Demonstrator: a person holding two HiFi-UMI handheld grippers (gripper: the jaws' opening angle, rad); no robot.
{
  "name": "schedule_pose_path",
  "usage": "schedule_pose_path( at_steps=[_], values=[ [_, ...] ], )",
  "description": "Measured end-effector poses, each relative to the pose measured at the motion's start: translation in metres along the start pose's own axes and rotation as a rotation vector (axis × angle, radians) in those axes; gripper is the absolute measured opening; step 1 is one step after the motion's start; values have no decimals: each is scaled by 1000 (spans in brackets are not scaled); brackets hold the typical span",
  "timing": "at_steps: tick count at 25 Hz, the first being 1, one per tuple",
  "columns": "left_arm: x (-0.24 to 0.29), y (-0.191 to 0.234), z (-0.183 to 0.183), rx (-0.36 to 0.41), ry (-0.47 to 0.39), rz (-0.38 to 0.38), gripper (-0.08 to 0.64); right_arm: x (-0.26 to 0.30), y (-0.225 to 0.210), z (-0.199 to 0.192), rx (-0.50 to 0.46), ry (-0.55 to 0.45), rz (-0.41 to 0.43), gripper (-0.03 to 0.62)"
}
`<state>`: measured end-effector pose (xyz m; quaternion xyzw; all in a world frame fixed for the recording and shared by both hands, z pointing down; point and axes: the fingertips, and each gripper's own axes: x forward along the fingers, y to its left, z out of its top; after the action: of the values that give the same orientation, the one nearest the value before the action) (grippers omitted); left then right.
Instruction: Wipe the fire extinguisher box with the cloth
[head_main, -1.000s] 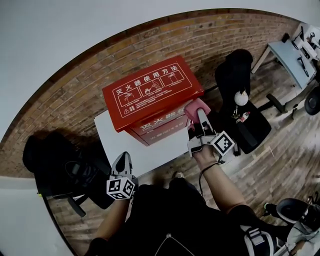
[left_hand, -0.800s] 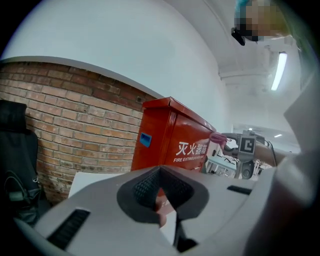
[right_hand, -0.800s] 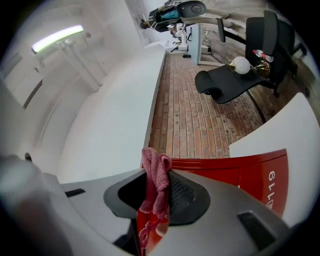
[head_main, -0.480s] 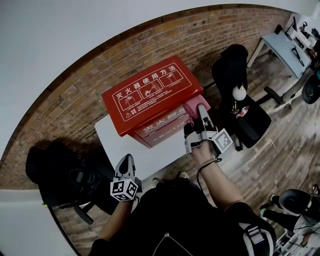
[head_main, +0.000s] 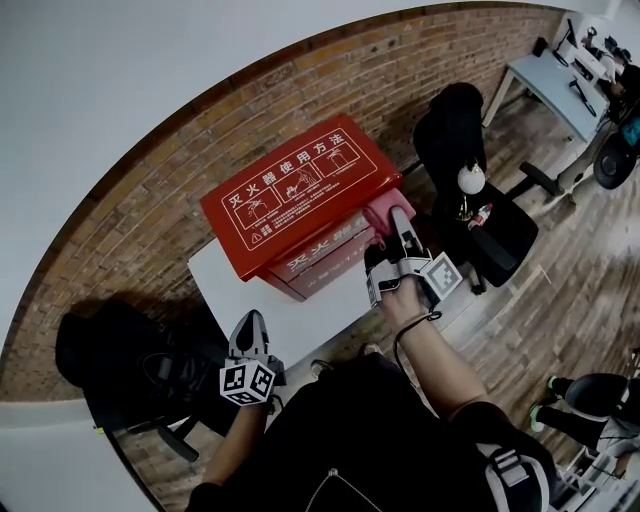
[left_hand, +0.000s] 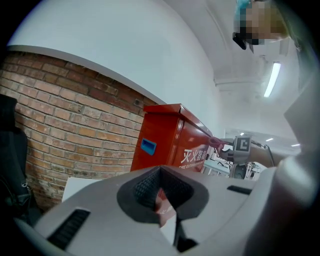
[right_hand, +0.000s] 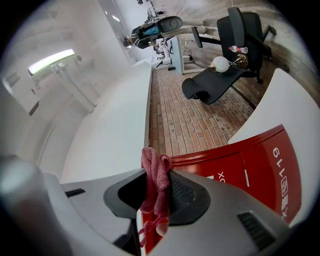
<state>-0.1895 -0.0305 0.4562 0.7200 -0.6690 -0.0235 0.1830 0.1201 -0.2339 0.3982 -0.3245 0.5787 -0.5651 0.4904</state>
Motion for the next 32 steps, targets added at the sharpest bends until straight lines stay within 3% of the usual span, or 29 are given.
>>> schedule_pose_path(
  at_steps=[16,32],
  values=[
    [-5,-15,-1,15,7,-29,21,-9,-42,6,-34,-7,-58,114],
    [-19,-9,-17,18,35,13,21,-14,-84,18,-49,-3,-130,114]
  ],
)
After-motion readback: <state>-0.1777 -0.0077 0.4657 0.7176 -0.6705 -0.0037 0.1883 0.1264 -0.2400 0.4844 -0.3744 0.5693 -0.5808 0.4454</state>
